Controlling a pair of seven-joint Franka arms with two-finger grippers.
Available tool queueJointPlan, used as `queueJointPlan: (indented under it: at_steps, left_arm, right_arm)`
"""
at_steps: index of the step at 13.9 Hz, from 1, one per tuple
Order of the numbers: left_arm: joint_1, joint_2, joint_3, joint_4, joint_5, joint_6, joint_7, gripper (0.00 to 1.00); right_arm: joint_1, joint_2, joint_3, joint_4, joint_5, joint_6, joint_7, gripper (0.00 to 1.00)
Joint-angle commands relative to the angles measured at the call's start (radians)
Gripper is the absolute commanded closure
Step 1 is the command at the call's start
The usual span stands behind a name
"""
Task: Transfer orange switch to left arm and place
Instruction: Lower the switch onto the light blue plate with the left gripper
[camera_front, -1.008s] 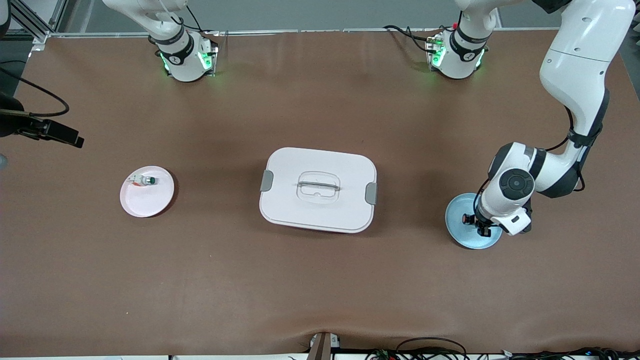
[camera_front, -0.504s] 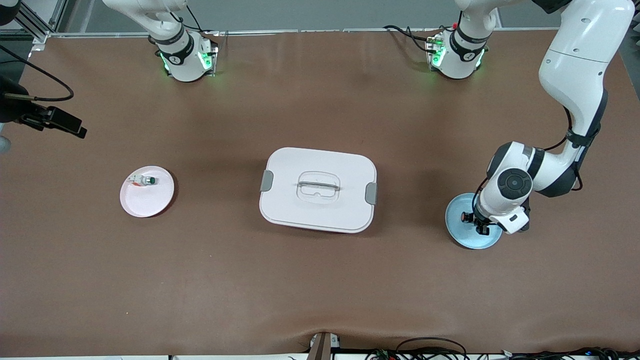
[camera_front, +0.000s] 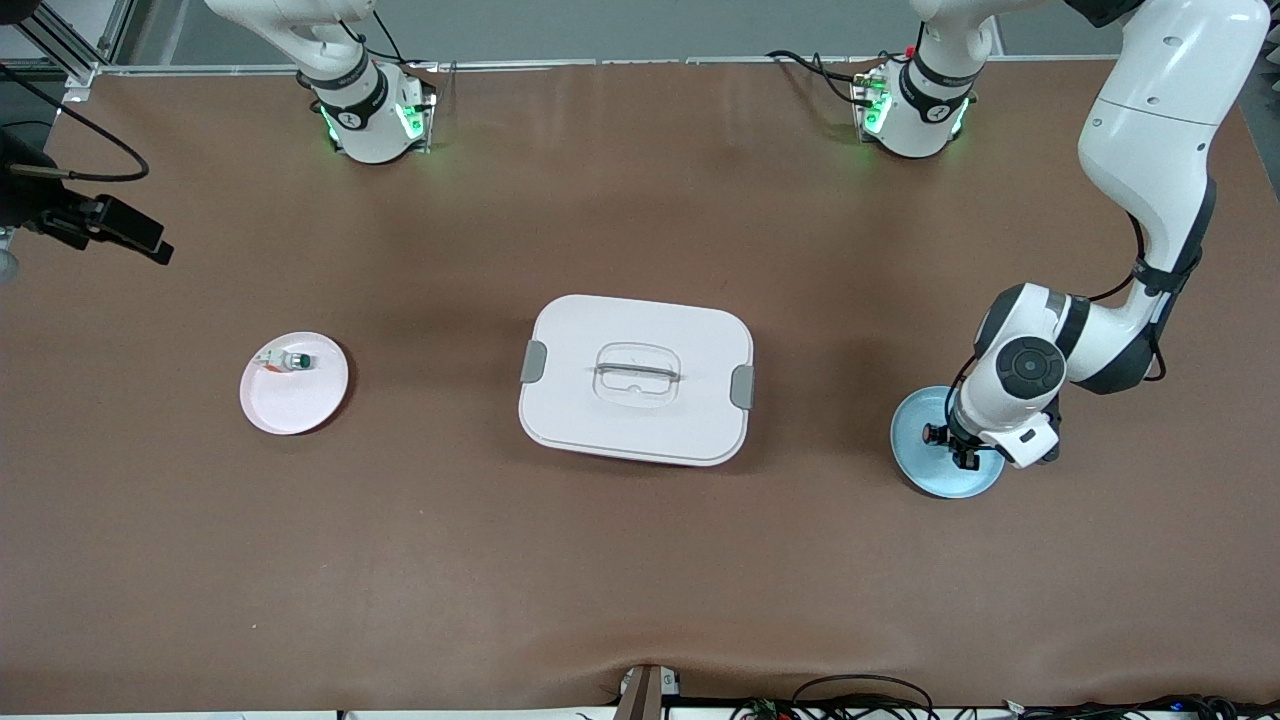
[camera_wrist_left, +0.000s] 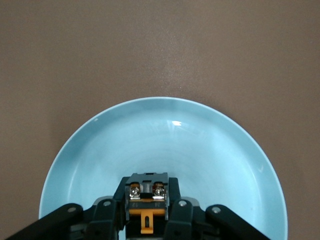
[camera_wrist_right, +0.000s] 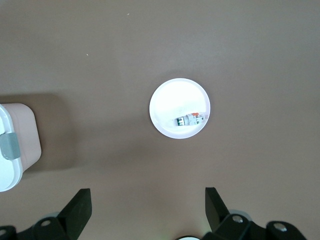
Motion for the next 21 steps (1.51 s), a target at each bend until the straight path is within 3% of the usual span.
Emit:
queueJointPlan:
  at_steps: [1,8,16,21]
  left_arm:
    - [0.014,-0.002,-0.009,-0.010,0.026,0.019,-0.003,0.00]
    - [0.025,-0.029,-0.018,-0.002,0.021,0.017,0.026,0.00]
    - [0.117,-0.039,-0.133,0.024,0.009,0.003,0.093,0.00]
    - [0.098,-0.022,-0.133,0.064,0.007,0.002,0.079,0.00]
  right_arm:
    - [-0.019,-0.045,0.005,-0.057,0.037,0.022,0.015,0.00]
    - [-0.017,-0.049,0.008,-0.058,0.037,0.017,0.013,0.00]
    - [-0.003,-0.049,0.012,-0.058,0.021,0.020,-0.015,0.00]
    - [-0.011,-0.049,0.005,-0.058,0.018,0.017,-0.094,0.00]
